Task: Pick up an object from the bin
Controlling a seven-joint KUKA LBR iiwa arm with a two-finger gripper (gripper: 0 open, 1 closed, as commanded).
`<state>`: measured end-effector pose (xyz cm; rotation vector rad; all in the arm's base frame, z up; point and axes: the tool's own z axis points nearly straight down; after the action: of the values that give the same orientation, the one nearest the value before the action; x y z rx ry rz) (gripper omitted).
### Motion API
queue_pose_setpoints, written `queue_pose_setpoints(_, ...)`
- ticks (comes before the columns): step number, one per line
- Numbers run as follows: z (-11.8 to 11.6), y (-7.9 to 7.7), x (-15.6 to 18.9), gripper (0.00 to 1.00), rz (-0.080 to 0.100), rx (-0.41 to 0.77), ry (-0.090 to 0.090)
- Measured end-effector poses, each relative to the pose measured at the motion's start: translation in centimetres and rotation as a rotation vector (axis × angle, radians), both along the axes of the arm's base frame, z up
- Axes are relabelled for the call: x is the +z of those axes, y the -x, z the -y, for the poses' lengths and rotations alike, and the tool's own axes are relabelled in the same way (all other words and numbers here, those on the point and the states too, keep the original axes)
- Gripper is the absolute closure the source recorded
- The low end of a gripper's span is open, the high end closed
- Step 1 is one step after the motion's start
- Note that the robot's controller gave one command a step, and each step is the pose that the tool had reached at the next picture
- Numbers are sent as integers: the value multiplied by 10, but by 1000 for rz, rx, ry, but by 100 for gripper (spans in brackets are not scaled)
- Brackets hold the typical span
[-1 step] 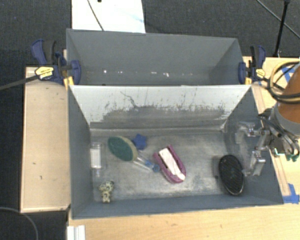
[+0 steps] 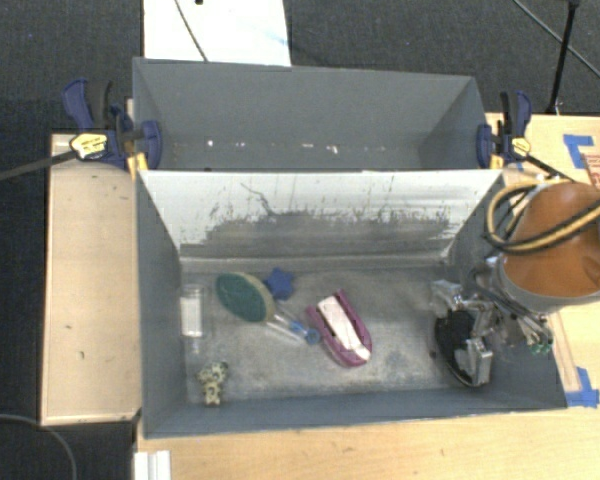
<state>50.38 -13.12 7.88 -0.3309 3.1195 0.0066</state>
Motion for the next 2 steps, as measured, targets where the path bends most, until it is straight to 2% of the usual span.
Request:
queue_pose_setpoints(1, 14, -31, 13, 0, 5, 381, -1)
queue_pose_setpoints(2, 18, -31, 13, 100, 8, 381, 8)
